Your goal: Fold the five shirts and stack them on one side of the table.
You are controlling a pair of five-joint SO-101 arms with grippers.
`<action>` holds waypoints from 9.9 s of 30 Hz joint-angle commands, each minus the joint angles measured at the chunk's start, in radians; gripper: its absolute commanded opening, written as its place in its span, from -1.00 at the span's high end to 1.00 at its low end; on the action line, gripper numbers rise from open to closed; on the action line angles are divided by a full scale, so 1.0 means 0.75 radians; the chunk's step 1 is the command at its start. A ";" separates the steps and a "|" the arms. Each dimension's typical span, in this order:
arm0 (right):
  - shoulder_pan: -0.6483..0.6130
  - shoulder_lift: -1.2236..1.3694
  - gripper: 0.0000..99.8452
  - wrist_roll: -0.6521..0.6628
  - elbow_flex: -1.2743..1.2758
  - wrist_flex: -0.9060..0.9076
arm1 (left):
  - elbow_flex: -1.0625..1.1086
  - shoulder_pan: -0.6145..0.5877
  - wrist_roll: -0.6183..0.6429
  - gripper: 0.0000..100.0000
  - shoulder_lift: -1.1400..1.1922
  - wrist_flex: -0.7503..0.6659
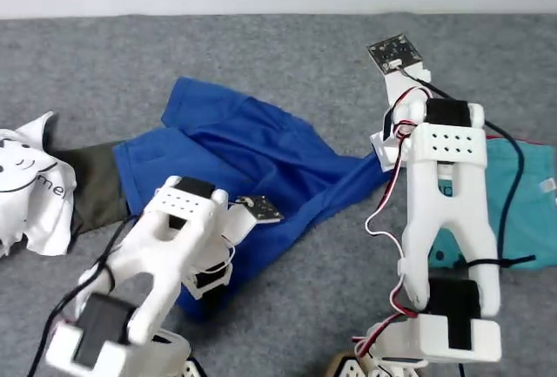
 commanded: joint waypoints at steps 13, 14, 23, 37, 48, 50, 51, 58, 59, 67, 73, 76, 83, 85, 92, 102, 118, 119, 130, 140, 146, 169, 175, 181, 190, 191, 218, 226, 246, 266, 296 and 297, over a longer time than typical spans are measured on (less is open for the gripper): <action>0.003 -0.007 0.98 -0.006 -0.041 -0.013 | -0.114 0.014 0.217 0.75 0.338 -0.278; 0.003 -0.007 0.98 -0.006 -0.051 -0.011 | -0.111 0.014 0.225 0.80 0.346 -0.301; 0.003 -0.009 0.98 -0.006 -0.147 -0.009 | -0.107 0.004 0.225 0.99 0.252 -0.307; -0.007 -0.011 0.98 -0.004 -0.548 0.345 | -0.463 -0.088 0.227 0.99 -0.751 0.086; -0.009 -0.013 0.98 -0.004 -1.213 0.560 | -1.134 -0.585 0.227 0.99 -0.665 0.025; -0.009 -0.013 0.98 -0.006 -1.360 0.549 | -1.253 -0.612 0.227 0.99 -0.626 -0.004; -0.009 -0.011 0.98 -0.006 -1.432 0.543 | -1.310 -0.614 0.227 0.99 -0.608 -0.012; -0.007 -0.011 0.98 -0.006 -1.835 0.431 | -1.677 -0.610 0.151 0.99 -0.561 -0.029; -0.007 -0.011 0.98 -0.006 -1.876 0.412 | -1.720 -0.614 0.139 0.99 -0.559 -0.029; -0.005 -0.011 0.98 0.027 -2.122 0.357 | -1.955 -0.608 0.061 0.99 -0.571 0.023; -0.007 -0.013 0.98 0.172 -2.273 0.371 | -1.985 -0.606 -0.092 0.99 -0.577 0.184; -0.007 -0.015 0.98 0.229 -2.359 0.373 | -2.000 -0.606 -0.121 0.99 -0.618 0.274; -0.007 -0.181 0.98 0.262 -2.265 0.371 | -2.004 -0.610 -0.205 0.99 -0.687 0.299; -0.007 -0.249 0.98 0.293 -2.226 0.373 | -2.002 -0.610 -0.205 0.99 -0.718 0.299; -0.005 -0.482 0.98 0.395 -2.034 0.365 | -2.000 -0.610 -0.252 0.99 -0.851 0.303; -0.011 -0.508 0.98 0.417 -1.538 0.171 | -1.895 -0.610 -0.280 0.99 -0.763 0.301; -0.165 0.030 0.98 0.417 -0.591 -0.392 | -1.208 -0.614 -0.276 0.99 0.012 -0.207; -0.167 0.071 0.98 0.417 -0.591 -0.449 | -1.208 -0.612 -0.274 0.99 0.061 -0.266; -0.103 0.427 0.98 0.428 -0.591 -1.145 | -1.214 -0.610 -0.274 0.99 0.350 -0.888; -0.105 0.539 0.98 0.430 -0.593 -1.476 | -1.531 -0.614 -0.276 0.99 0.575 -0.945; -0.093 0.535 0.98 0.430 -0.593 -1.537 | -1.705 -0.608 -0.276 0.99 0.608 -0.949; -0.101 0.298 0.98 0.428 -0.593 -0.437 | -1.834 -0.593 -0.389 0.99 0.694 -0.053; -0.103 0.242 0.98 0.419 -0.593 -0.044 | -1.826 -0.585 -0.393 0.99 0.706 0.184; -0.120 0.242 0.98 0.419 -0.593 0.281 | -1.758 -0.585 -0.393 0.99 0.708 0.282; -0.167 0.242 0.98 0.417 -0.591 0.639 | -1.441 -0.595 -0.481 0.99 0.706 0.284; -0.167 0.242 0.98 0.415 -0.585 0.652 | -1.419 -0.595 -0.489 0.99 0.704 0.284; -0.257 0.034 0.92 0.315 -0.061 0.656 | -1.431 -0.683 -0.511 0.87 0.691 0.295; -0.255 -0.146 0.56 0.315 -0.061 0.654 | -1.449 -0.722 -0.468 0.72 0.556 0.315; -0.244 0.281 0.97 0.108 -0.168 -0.304 | -1.441 -0.679 -0.115 1.00 0.403 0.049; -0.058 0.991 0.98 0.110 -0.745 -0.470 | -1.767 -0.745 0.276 0.99 1.090 -0.194; -0.089 0.377 0.97 0.108 -0.923 0.508 | -1.850 -0.286 0.303 0.99 0.786 0.311; -0.050 0.347 0.97 0.108 -0.923 0.539 | -1.836 -0.245 0.303 0.99 0.769 0.311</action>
